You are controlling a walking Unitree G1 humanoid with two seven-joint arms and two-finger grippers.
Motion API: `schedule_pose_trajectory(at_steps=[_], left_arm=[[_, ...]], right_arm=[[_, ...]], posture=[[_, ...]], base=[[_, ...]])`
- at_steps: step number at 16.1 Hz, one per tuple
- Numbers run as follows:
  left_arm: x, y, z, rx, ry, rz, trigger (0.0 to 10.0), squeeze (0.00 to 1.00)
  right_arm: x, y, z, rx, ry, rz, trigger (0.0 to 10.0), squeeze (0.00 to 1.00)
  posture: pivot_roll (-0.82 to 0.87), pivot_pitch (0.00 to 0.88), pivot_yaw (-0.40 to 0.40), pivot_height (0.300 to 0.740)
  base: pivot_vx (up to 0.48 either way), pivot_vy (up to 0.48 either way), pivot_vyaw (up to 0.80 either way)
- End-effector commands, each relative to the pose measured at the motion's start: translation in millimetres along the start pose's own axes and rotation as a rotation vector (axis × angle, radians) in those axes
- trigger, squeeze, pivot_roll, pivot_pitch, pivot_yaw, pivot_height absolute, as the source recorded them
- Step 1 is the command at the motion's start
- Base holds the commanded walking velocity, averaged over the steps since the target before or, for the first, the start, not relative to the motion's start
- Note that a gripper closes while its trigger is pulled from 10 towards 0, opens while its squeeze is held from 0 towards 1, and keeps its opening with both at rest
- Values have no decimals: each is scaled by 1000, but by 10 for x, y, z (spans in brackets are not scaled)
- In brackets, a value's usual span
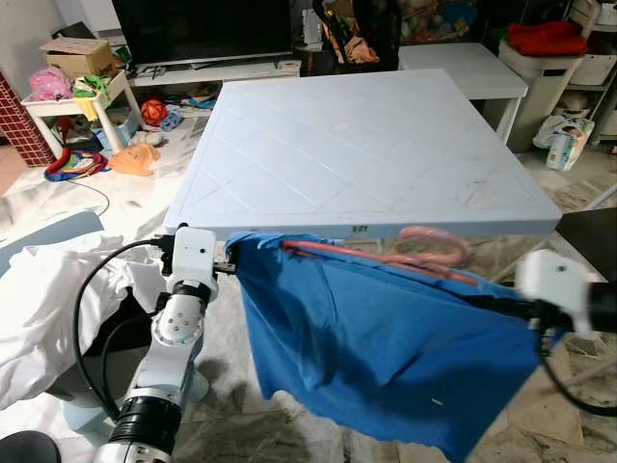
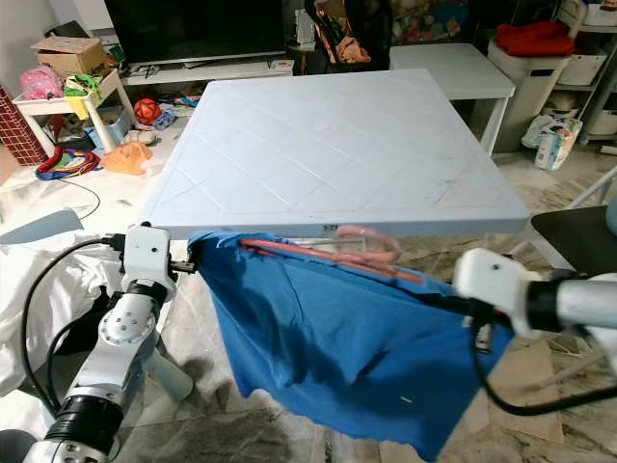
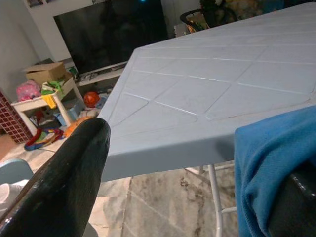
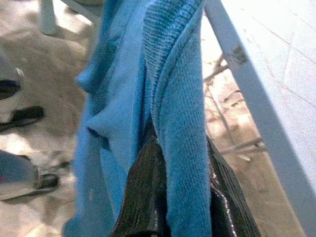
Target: Hang hanger
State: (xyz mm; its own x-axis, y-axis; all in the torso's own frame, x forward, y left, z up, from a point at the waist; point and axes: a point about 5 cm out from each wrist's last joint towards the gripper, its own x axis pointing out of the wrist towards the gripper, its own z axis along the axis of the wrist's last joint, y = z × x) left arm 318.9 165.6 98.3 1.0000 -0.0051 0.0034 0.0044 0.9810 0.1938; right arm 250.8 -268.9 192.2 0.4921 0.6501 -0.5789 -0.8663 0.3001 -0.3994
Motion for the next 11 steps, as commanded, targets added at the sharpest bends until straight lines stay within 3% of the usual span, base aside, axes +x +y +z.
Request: schedule_pose_trajectory(at_steps=[1,3,4,5,6,9,11], left_arm=[[-18,288,-148,-26,92,116,10000,0],[-15,247,-173,-46,109,89,10000,0],[-15,235,-204,-125,136,102,10000,0],[-9,252,-213,-148,147,115,10000,0],[-5,260,-205,-130,141,110,10000,0],[-17,227,-224,-143,148,91,10000,0],[0,228,-116,-144,84,105,10000,0]], right_arm=[[-212,-85,176,-18,-72,2,10000,0],[-323,-153,344,13,-170,15,10000,0],[-374,-159,385,24,-197,36,10000,0],[-396,-163,355,0,-160,40,10000,0],[-408,-160,340,-7,-148,45,10000,0],[-442,-171,498,40,-245,62,10000,0],[-358,-134,319,-28,-94,62,10000,0]], posture=[[-216,0,83,740],[-218,0,84,740],[-221,0,86,740],[-222,0,86,740],[-224,0,85,740],[-228,0,85,740],[-227,0,82,740]], base=[[0,0,0],[0,0,0],[0,0,0],[0,0,0],[0,0,0],[0,0,0],[0,0,0]])
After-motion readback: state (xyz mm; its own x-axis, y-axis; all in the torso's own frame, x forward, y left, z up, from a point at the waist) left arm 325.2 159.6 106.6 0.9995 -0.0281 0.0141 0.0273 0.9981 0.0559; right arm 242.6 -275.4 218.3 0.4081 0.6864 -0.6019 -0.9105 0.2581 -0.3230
